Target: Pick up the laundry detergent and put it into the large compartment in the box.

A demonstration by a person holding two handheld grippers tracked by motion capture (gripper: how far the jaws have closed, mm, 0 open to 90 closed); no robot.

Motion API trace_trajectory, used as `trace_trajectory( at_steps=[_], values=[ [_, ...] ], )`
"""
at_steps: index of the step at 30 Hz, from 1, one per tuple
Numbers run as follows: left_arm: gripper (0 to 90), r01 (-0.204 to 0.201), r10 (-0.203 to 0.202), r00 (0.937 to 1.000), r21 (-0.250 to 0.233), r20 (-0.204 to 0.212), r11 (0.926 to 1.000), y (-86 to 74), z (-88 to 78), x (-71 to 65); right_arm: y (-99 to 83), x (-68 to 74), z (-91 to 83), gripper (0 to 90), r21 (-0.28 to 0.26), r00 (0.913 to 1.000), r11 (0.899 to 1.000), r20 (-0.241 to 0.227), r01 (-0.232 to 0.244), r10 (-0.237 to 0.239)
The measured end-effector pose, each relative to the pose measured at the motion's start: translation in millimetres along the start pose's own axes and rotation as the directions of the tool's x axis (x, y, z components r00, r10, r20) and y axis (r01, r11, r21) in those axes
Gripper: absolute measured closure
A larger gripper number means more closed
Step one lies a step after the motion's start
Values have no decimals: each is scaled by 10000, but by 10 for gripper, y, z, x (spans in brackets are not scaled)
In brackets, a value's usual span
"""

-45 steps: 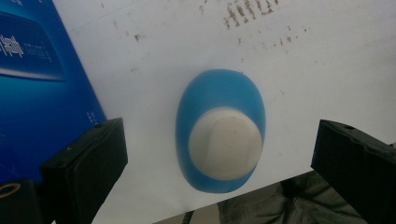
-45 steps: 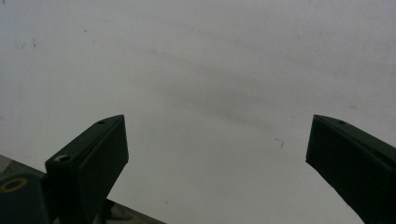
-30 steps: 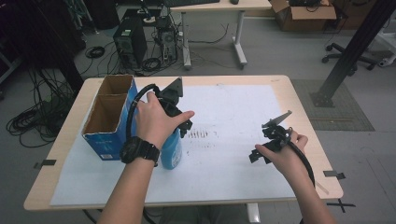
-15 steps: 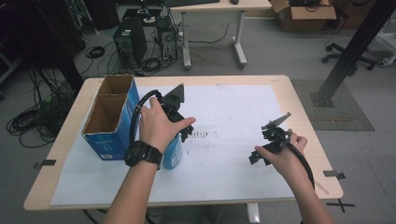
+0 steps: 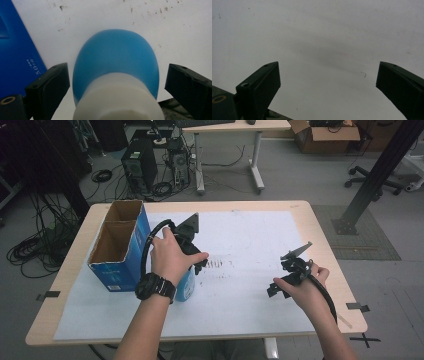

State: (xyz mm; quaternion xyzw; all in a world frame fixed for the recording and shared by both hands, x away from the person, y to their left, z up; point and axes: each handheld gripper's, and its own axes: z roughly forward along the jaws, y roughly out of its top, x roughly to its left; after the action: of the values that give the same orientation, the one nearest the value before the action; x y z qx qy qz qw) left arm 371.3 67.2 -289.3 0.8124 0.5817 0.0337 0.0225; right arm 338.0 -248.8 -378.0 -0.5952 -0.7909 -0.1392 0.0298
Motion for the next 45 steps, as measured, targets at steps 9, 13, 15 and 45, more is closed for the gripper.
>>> trace_trajectory(
  at_steps=[9, 13, 15, 45],
  values=[
    [90, -40, 40, 10000, 89, 7, 10000, -1, 43, 12, -4, -4, 5, 55, 39, 10000, 10000, 15, -16, 16],
    [109, -63, 63, 10000, 84, 20, 9999, 0, 50, 18, -4, -3, 21, 55, 66, 10000, 10000, 11, -21, 21],
    [113, -63, 62, 10000, 108, 19, 9999, 1, 57, 18, -6, -3, 33, 55, 73, 10000, 10000, 19, -5, 5],
    [195, -152, 154, 9999, 232, -64, 9996, 6, 53, 2, -19, -2, 21, 56, 92, 10000, 10000, 34, -2, 2]
  ],
)
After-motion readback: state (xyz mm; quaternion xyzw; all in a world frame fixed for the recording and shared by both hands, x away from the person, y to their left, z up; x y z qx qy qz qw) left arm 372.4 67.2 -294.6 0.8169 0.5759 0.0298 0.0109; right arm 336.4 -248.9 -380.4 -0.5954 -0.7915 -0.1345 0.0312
